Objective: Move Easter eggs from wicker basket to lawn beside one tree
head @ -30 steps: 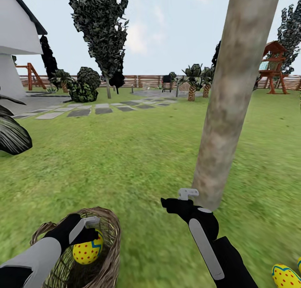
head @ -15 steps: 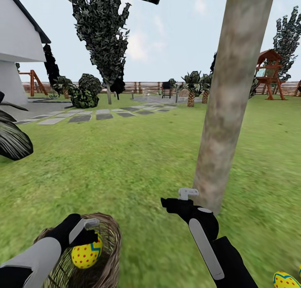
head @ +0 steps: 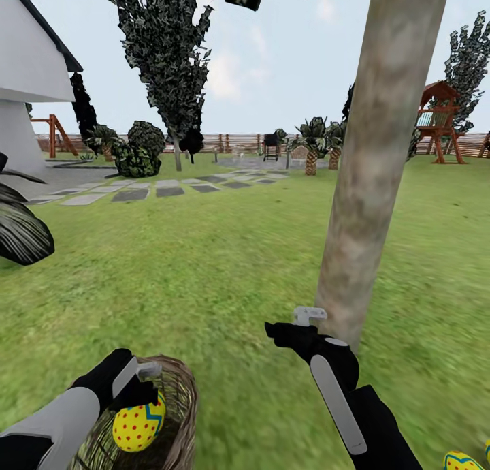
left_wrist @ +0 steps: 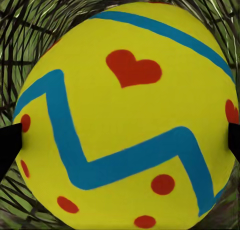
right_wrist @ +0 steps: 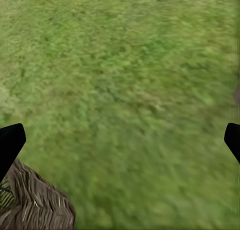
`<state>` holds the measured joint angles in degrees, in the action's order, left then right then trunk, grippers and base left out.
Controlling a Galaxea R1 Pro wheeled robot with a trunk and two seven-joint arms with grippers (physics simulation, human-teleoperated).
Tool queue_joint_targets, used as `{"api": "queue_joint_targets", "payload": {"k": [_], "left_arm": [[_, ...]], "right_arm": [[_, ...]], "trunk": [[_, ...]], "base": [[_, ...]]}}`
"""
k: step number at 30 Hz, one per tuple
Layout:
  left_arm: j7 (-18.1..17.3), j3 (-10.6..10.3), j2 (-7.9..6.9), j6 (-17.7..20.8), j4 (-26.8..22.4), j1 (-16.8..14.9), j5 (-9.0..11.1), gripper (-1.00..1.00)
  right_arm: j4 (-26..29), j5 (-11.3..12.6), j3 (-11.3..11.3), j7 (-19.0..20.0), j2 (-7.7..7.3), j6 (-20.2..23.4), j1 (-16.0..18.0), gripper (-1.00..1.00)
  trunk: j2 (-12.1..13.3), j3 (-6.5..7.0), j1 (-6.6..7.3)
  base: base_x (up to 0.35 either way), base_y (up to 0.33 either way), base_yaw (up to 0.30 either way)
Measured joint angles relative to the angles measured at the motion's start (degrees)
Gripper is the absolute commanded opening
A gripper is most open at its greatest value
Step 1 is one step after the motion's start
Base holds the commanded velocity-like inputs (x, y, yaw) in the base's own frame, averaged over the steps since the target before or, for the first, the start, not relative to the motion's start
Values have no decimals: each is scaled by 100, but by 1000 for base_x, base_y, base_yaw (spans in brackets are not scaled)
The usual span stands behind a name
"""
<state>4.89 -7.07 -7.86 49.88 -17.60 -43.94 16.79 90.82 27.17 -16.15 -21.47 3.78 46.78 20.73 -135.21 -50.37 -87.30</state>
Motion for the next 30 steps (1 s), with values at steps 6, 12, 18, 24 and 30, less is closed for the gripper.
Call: {"api": "queue_joint_targets", "payload": {"k": [6, 12, 18, 24, 30], "left_arm": [[-7, -5, -1, 31, -3, -1, -8, -100], [-7, -5, -1, 40, -11, 0, -5, -100], [-7, -5, -9, 52, -23, -2, -8, -100], [-8, -7, -10, 184, -66, 0, -4, -100], [-9, -22, -10, 243, -79, 0, -4, -100]], "right_arm": [[-4, -1, 2, 0, 0, 3, 12, 100], [-7, 0, 2, 0, 0, -3, 14, 100], [-9, -2, 2, 2, -1, -5, 14, 100], [-9, -5, 2, 0, -4, -6, 14, 100], [-9, -3, 5, 3, -7, -6, 14, 100]], "trunk": [[241, 108, 132], [481, 215, 264], [722, 323, 395], [963, 431, 527], [1203, 539, 659]], "base": [[0, 0, 0], [0, 0, 0], [0, 0, 0], [0, 0, 0], [0, 0, 0]]}}
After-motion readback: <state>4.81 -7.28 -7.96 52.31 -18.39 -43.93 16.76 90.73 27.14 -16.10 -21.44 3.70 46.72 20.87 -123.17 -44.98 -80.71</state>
